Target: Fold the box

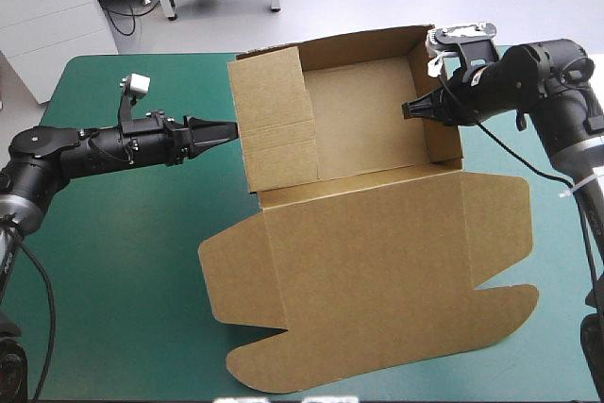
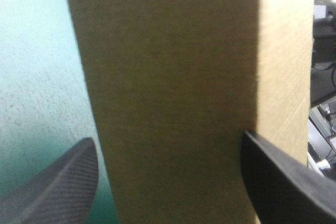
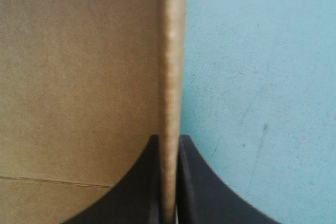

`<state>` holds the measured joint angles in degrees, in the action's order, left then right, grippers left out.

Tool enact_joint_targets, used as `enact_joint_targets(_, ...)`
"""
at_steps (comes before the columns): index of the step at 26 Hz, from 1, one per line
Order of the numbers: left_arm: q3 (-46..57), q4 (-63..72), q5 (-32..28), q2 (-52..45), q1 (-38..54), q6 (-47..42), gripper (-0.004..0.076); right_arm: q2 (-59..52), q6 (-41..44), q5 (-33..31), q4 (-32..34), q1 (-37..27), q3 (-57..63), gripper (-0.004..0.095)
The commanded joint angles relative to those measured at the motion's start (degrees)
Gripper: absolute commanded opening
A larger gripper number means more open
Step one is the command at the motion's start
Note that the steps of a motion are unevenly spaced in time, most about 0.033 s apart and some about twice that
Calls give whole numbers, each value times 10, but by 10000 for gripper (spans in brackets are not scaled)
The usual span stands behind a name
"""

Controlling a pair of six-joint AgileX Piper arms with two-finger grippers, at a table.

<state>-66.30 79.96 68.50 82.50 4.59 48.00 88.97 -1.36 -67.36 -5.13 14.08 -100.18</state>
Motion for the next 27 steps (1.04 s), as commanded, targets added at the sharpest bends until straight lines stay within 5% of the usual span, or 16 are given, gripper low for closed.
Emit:
enact_joint_targets(1, -30, 50, 63, -27, -20, 3, 531, -21, 14, 31, 10, -2, -19, -23)
enact_joint_targets(10, -40, 40, 62, -28, -50, 2, 531, -21, 17, 29, 15, -2, -19, -23)
enact_joint_targets(14, -40, 24, 17, -28, -50, -31, 531, -21, 23, 28, 16, 3, -19, -21)
enact_joint_targets(22, -93, -185, -161, -43, -147, -223, 491, -21, 49, 49, 38, 44, -19, -15)
enact_joint_targets(27, -105, -411, -266, -45, -244, -440, 475, -22, 67, 50, 59, 70, -19, -15)
